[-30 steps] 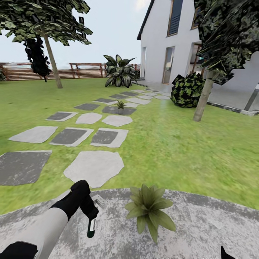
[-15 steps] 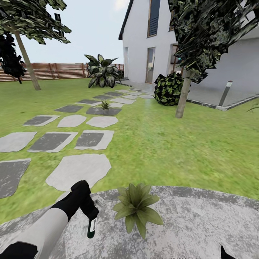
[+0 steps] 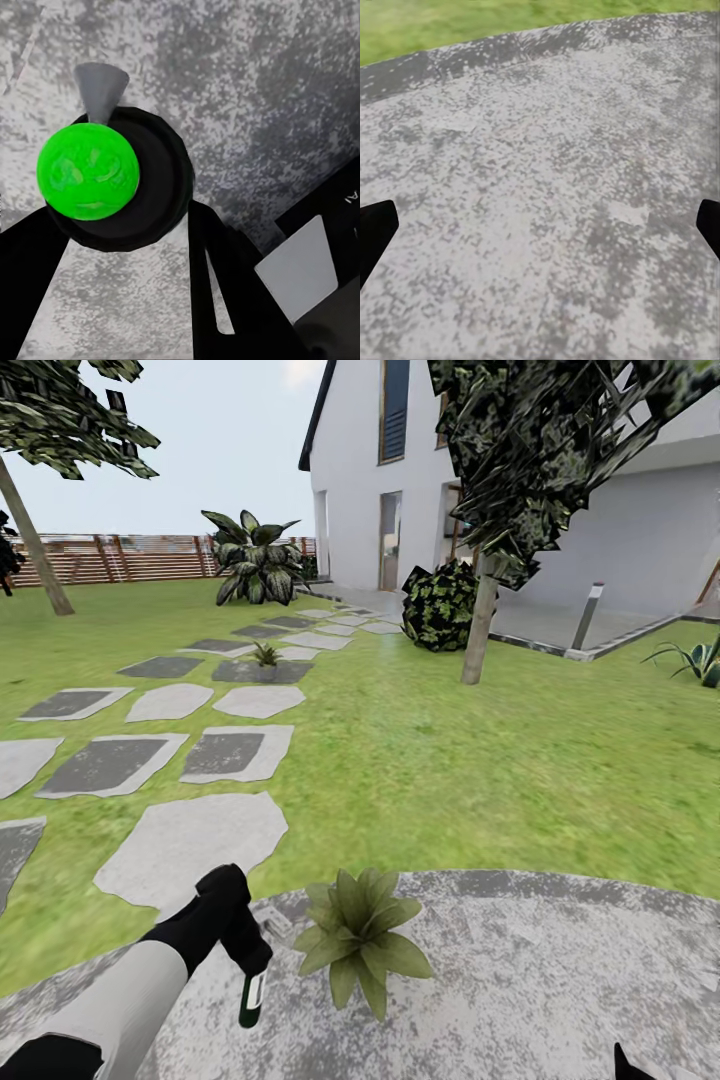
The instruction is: Pick up the pesticide atomizer in the garden and spray insectifuge to fully cover both potted plants in the garden.
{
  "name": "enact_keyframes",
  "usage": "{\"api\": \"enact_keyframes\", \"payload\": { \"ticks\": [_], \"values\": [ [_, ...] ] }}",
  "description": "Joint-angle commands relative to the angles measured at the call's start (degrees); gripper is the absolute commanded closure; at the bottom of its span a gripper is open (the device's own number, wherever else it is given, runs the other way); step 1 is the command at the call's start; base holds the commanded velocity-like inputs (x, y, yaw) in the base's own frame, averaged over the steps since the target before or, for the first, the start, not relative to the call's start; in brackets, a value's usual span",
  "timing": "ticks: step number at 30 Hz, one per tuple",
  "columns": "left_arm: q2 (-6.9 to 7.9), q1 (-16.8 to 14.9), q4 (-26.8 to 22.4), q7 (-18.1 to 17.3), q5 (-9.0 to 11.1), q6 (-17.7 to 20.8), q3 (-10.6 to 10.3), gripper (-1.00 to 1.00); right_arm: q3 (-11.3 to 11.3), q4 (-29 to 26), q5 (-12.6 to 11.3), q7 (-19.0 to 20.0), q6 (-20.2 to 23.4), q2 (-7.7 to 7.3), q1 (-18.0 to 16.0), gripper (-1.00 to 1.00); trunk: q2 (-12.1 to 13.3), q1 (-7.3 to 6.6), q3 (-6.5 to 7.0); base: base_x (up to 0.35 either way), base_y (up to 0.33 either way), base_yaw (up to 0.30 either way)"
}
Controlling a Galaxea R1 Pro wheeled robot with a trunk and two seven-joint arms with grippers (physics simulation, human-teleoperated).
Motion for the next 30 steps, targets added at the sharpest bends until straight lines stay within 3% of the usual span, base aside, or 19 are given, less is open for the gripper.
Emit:
{"api": "enact_keyframes", "payload": {
  "ticks": [1,5,19,20,25,30],
  "values": [
    [0.09,0.0,0.0,-0.5,-0.4,0.2,-0.7,1.0,-0.5,-0.1,0.3,0.5,-0.3,0.01,-0.1,-1.0,0.0,-0.01,-0.05,0.0,0.0,-0.01],
    [0.28,0.3,0.2,-0.5,-0.4,-0.2,-2.1,1.0,-0.6,-0.4,0.3,0.4,-0.3,0.01,-0.1,-1.0,0.0,-0.01,-0.05,0.0,0.0,-0.003],
    [0.18,0.3,0.2,-0.6,-0.4,-0.3,-2.4,1.0,-0.6,-0.3,0.3,0.4,-0.3,0.01,-0.1,-1.0,0.0,-0.01,-0.05,0.002,0.008,-0.059],
    [0.53,0.6,0.4,-0.6,0.1,-0.5,-8.5,1.0,-0.5,-0.1,0.3,0.4,-0.3,0.01,-0.1,-1.0,0.0,-0.01,-0.05,0.0,0.012,-0.001],
    [1.62,0.7,0.4,-0.6,0.1,-0.6,-8.6,1.0,-0.5,-0.1,0.3,0.4,-0.3,0.01,-0.1,-1.0,0.0,-0.01,-0.05,0.0,0.003,0.0],
    [1.67,0.7,0.4,-0.6,0.0,-0.5,-8.6,1.0,-0.5,-0.1,0.3,0.4,-0.3,0.01,-0.1,-1.0,0.0,-0.01,-0.05,0.0,0.0,0.0]
  ]
}}
